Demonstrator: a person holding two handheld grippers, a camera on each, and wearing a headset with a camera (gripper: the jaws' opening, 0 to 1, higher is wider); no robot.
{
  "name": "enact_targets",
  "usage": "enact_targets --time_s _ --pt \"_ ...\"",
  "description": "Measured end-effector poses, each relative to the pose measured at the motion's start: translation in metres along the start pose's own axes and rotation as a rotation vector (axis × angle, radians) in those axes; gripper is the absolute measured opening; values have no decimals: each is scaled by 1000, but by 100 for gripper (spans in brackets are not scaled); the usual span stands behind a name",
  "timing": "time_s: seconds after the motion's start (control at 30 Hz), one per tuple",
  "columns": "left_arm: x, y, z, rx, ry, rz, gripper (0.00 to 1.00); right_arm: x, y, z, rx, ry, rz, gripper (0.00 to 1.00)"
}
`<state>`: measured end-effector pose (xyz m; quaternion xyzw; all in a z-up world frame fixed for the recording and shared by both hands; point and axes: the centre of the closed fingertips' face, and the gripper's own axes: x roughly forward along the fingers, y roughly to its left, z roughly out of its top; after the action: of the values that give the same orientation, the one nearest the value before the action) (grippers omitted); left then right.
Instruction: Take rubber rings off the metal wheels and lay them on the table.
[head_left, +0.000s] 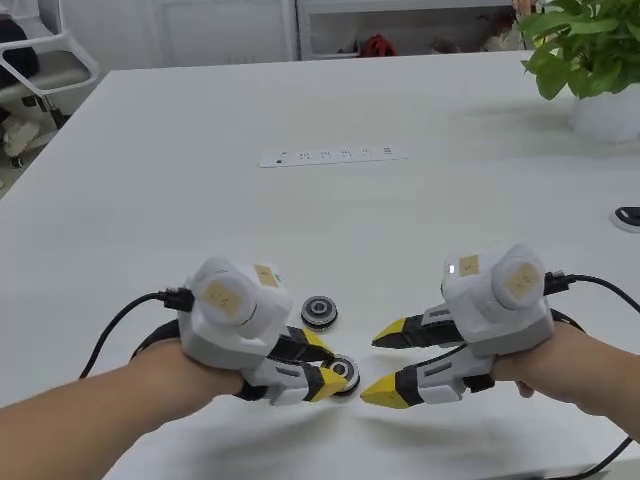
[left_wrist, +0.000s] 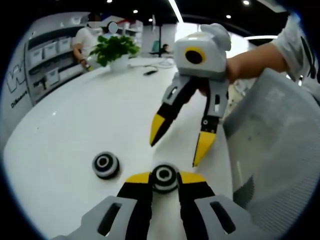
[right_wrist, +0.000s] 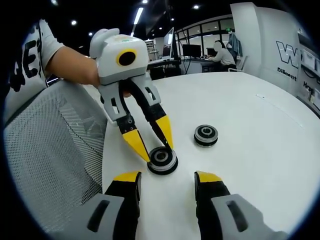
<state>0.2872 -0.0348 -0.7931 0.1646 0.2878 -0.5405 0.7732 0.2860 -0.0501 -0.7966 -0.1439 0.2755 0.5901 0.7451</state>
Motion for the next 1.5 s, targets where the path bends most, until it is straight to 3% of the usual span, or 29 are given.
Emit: enact_targets --time_s 0.13,0.27,0.37,0.5,1.0,1.5 --pt "2 0 1 8 -5 6 19 1 0 0 0 0 2 40" --pt "2 2 0 68 3 33 16 2 0 1 -2 -1 3 40" --pt "2 1 -2 47 11 29 14 3 0 2 -3 0 5 40" --pt "2 2 0 50 -5 37 14 5 1 3 -5 1 10 40" --pt "2 1 0 59 1 50 14 13 6 6 -15 -5 22 38" --pt "2 0 -1 58 0 57 14 24 8 -2 11 11 19 27"
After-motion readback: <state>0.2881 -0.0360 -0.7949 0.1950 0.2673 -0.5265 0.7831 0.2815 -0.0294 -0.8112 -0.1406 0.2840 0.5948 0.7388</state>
